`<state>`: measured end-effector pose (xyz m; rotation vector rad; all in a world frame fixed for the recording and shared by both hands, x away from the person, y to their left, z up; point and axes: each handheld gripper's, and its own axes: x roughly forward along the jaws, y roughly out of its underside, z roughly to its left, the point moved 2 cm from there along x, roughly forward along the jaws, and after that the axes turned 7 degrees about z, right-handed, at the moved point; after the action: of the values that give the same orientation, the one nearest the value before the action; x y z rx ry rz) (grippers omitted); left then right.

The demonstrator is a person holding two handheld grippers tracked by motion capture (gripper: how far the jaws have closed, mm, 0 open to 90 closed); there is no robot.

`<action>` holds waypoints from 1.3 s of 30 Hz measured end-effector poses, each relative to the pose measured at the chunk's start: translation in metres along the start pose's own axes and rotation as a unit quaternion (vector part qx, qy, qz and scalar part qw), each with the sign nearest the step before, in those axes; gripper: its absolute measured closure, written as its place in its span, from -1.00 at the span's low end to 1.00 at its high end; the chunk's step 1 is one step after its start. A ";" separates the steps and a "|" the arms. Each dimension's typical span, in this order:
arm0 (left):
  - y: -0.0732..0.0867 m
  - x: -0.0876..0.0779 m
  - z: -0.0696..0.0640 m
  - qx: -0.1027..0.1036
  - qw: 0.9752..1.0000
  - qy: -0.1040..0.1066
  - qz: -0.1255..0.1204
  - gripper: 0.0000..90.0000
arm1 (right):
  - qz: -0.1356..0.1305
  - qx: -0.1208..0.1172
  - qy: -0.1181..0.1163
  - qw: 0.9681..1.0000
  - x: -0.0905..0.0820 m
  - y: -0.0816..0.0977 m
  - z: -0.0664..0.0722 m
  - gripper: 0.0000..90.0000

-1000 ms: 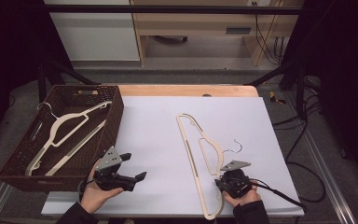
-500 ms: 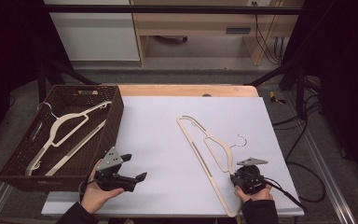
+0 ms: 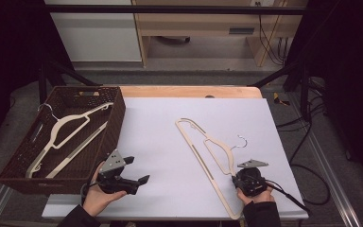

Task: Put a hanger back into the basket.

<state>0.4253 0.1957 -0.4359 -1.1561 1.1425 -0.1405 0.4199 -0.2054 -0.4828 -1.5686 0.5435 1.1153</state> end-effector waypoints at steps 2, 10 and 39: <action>0.000 0.000 0.000 0.001 1.000 0.001 0.000 -0.74 | -0.004 -0.014 -0.022 1.000 0.001 -0.001 0.001 0.76; 0.000 0.001 -0.001 0.002 1.000 0.002 0.001 -0.74 | -0.018 -0.049 -0.066 0.996 0.006 -0.003 0.005 0.74; -0.013 0.003 -0.001 0.004 1.000 0.002 -0.003 -0.74 | -0.016 -0.024 -0.035 0.999 -0.008 -0.001 0.009 0.77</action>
<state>0.4320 0.1874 -0.4273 -1.1515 1.1419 -0.1521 0.4140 -0.1985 -0.4745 -1.5694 0.4458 1.1610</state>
